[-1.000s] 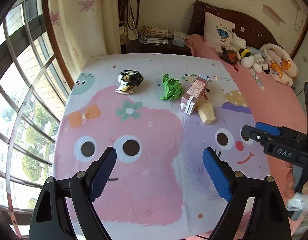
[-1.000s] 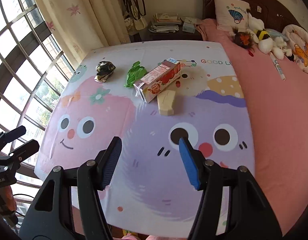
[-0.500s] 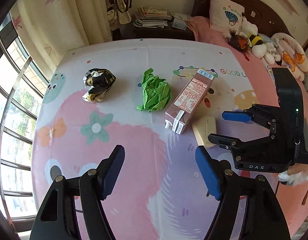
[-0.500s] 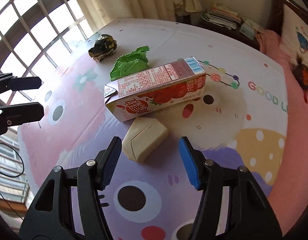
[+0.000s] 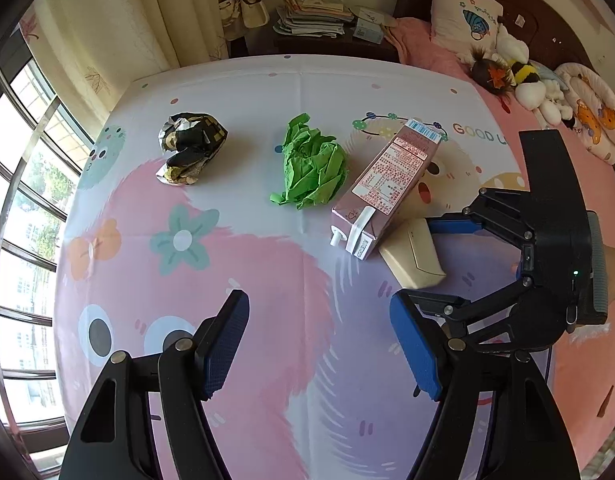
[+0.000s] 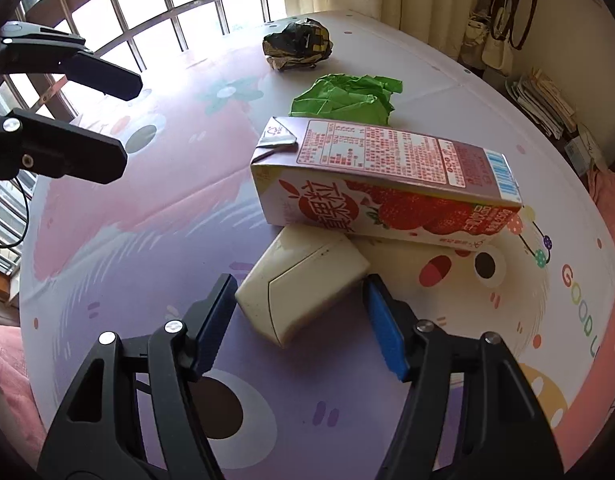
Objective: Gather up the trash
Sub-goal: 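Grasp the red juice carton with the left tool while the right tool grasps the beige box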
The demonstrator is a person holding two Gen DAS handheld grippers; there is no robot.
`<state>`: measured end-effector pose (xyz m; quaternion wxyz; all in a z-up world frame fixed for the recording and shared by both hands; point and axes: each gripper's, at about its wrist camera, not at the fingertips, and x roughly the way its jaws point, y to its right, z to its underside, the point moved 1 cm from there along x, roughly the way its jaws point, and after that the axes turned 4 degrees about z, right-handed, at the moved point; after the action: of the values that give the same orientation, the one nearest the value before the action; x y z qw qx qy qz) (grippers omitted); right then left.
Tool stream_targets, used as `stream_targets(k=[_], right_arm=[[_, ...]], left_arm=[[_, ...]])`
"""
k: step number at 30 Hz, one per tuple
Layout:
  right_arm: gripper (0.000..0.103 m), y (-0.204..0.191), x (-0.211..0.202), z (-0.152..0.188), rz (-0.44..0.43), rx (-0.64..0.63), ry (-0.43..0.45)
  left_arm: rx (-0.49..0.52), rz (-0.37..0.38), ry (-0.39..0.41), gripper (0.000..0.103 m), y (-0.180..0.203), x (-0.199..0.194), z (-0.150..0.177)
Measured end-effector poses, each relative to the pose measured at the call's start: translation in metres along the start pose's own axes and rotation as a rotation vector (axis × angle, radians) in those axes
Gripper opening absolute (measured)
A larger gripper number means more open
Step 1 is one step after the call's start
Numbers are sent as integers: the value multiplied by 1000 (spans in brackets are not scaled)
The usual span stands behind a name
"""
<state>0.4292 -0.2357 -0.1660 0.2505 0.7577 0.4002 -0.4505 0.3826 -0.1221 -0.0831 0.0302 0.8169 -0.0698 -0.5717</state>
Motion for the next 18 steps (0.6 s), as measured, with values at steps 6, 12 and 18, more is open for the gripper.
stream_targets(k=[6, 12, 18], right_arm=[[63, -3, -9, 2, 22, -143, 13], [66, -6, -2, 0, 57, -226, 12], [66, -10, 7, -12, 51, -225, 47]], left_arm=[[4, 13, 10, 75, 4, -2, -7], [0, 15, 10, 75, 5, 3, -11], [-16, 12, 16, 75, 1, 5, -17]])
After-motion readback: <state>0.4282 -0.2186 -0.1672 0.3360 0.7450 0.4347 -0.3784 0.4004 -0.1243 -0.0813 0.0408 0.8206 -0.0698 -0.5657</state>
